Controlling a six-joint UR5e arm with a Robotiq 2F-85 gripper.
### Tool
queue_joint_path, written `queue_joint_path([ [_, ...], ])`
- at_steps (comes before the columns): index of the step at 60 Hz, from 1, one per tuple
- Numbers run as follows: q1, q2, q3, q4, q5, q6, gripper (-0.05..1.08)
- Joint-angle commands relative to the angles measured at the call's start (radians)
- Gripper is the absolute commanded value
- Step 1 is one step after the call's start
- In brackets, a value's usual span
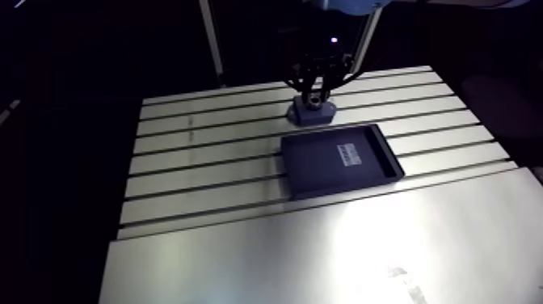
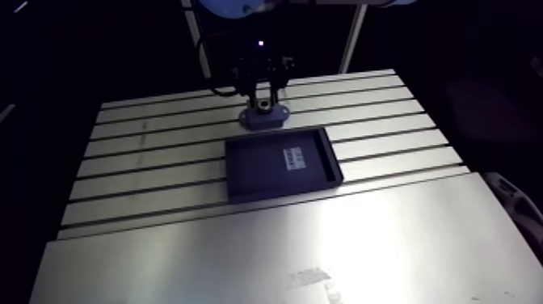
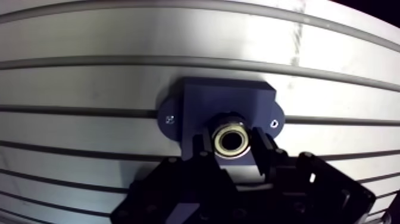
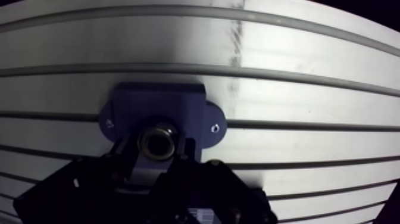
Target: Pick up the bearing and press it into the housing until flush.
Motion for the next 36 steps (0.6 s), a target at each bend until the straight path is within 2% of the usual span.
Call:
queue_joint_path([
  [1,0.0,0.002,0.0,-0.002,0.004,0.001,0.75],
  [36,0.003,0.014,-0.008,-0.002,0.005,0.003,0.75],
])
